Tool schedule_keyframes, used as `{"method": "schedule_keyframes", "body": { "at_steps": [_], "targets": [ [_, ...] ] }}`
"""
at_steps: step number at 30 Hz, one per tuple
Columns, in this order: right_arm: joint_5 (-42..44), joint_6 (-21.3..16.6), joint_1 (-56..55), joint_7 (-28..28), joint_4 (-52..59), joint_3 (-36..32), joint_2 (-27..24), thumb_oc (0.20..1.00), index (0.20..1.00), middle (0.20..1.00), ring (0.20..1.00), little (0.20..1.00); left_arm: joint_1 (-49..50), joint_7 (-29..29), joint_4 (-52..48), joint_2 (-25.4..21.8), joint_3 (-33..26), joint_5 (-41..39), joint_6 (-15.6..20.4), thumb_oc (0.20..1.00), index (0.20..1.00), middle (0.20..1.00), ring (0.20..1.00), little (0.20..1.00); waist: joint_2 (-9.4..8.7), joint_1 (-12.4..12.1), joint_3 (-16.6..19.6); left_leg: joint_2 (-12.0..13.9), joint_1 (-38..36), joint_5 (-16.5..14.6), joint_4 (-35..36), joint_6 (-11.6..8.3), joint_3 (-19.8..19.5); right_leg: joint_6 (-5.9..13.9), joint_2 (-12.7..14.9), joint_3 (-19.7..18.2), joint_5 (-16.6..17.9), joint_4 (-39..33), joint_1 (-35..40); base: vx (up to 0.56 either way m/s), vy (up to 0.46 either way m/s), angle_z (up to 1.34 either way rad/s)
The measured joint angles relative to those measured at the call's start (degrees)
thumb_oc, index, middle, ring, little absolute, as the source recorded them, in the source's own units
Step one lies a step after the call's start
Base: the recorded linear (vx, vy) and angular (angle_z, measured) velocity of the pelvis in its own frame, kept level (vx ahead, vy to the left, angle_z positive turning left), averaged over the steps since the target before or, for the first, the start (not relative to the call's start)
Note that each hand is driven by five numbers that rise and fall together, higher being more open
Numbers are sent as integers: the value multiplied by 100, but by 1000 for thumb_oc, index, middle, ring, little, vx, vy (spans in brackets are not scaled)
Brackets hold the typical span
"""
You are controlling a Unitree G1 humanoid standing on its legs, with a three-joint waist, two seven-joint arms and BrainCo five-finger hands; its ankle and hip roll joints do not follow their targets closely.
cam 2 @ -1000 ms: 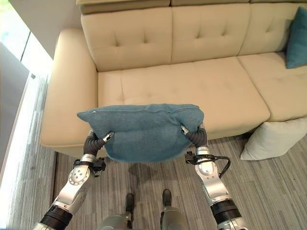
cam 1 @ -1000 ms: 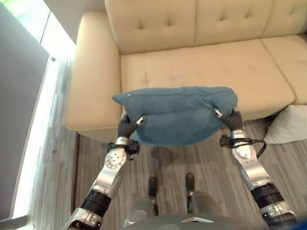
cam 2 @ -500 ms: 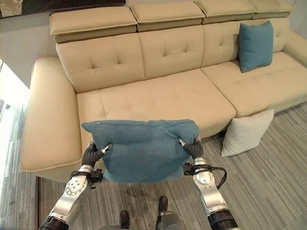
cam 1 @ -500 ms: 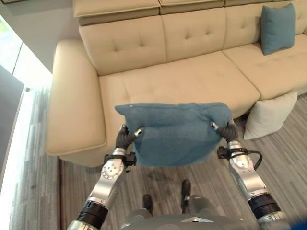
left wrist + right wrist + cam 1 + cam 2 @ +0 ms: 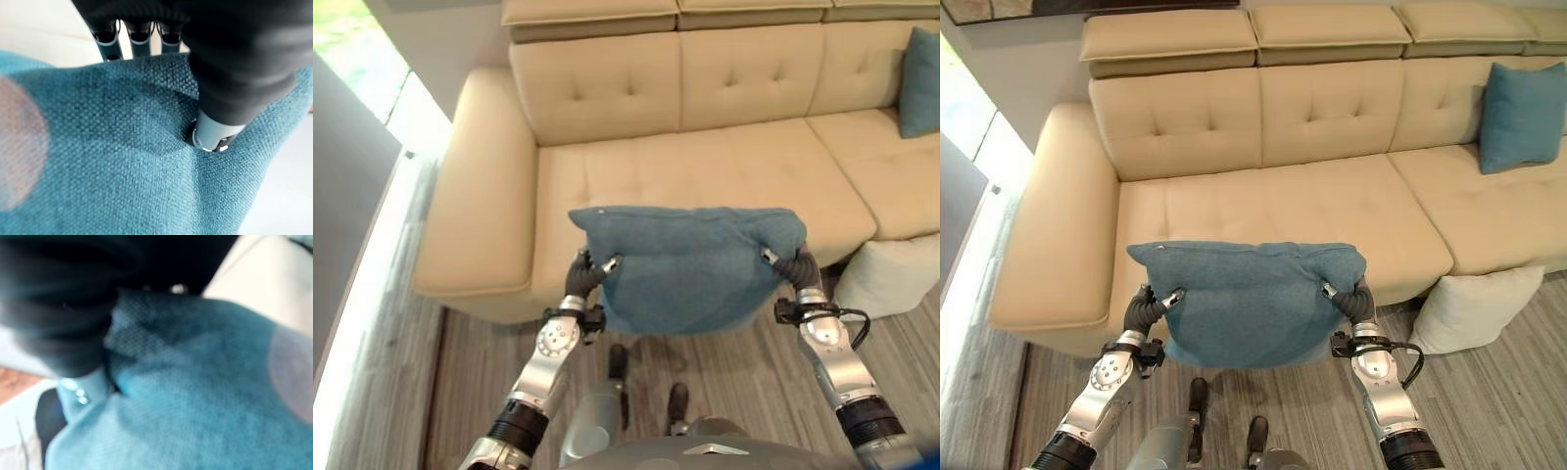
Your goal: Pick up all the scattered cushions and arrange them neatly on the sofa.
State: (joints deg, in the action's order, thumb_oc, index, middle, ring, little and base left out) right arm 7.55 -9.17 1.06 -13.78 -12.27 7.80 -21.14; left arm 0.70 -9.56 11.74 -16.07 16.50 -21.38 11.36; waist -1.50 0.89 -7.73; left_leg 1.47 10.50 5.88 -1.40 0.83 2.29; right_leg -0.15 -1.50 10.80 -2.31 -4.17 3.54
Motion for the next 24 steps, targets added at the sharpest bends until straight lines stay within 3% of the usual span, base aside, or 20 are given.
{"method": "schedule_keyframes", "body": {
  "at_steps": [1,5,7,9,10,13,15,18,20,21,22,24],
  "targets": [
    [4,25,-13,-23,13,-20,65,200,200,200,200,200,-34,16,3,-51,45,0,-5,200,200,200,200,200,-94,43,-3,-66,-86,12,51,-9,62,66,109,-32,-77,94,-7,175,176,-23],
    [-1,23,27,-22,27,-35,90,200,200,200,200,200,-80,32,-45,-171,39,1,-50,200,200,200,200,200,-140,1,-1,-369,-451,-69,318,220,337,365,515,-249,-552,997,-297,79,127,-28],
    [-2,34,131,-11,23,-30,148,200,200,200,200,200,-215,25,-61,-305,-3,1,-55,200,200,200,200,200,-95,-73,-41,-379,-466,-153,271,298,391,550,626,-280,-719,1851,-714,85,95,-15],
    [-3,36,138,13,23,-25,229,200,200,200,200,200,-261,18,-65,-378,-48,1,-57,200,200,200,200,200,-103,-94,-50,-386,-568,-203,267,364,400,596,665,-388,-747,2440,-912,141,80,-6],
    [-8,36,139,21,23,-14,278,200,200,200,200,200,-272,2,-66,-394,-96,2,-56,200,200,200,200,200,-84,-121,-80,-370,-746,-370,284,483,321,698,671,-471,-944,3075,-1142,146,35,1],
    [-37,35,260,20,24,41,298,200,200,200,200,200,-293,-72,-84,-412,-162,1,-38,200,200,200,200,200,-122,-109,-83,-451,-896,-564,345,428,331,689,757,-715,-1004,3050,-1807,210,-29,-5],
    [-46,35,329,18,23,86,296,200,200,200,200,200,-291,-96,-80,-405,-204,1,-41,200,200,200,200,200,-99,-95,-100,-452,-939,-587,364,390,357,695,748,-716,-734,2378,-2122,183,-58,-4],
    [-51,59,294,17,-2,92,293,200,200,200,200,200,-252,-80,-83,-398,-204,2,-39,200,200,200,200,200,-189,32,-108,-493,-1148,-737,344,299,269,708,758,-743,138,1156,-2168,219,-101,19],
    [-74,72,262,21,-8,93,290,200,200,200,200,200,-191,-75,-82,-335,-202,0,-42,200,200,200,200,200,-269,123,-94,-518,-1291,-917,333,165,88,652,749,-816,606,859,-2026,264,-137,35],
    [-99,79,245,20,-12,88,285,200,200,200,200,200,-174,-76,-81,-317,-198,0,-47,200,200,200,200,200,-258,154,-100,-487,-1352,-971,333,93,-9,590,708,-846,766,836,-1938,173,-89,66],
    [-100,83,142,14,-17,32,269,200,200,200,200,200,-149,-71,-82,-214,-157,2,-53,200,200,200,200,200,-207,204,-75,-387,-1429,-1006,300,28,-157,357,575,-853,973,757,-1751,155,-104,51],
    [-103,83,136,20,-17,-12,191,200,200,200,200,200,-164,-59,-90,-128,-134,-2,-50,200,200,200,200,200,-99,110,-49,-124,-1399,-1094,160,-118,-147,164,323,-772,941,551,-1585,144,-184,24]
  ]
}}
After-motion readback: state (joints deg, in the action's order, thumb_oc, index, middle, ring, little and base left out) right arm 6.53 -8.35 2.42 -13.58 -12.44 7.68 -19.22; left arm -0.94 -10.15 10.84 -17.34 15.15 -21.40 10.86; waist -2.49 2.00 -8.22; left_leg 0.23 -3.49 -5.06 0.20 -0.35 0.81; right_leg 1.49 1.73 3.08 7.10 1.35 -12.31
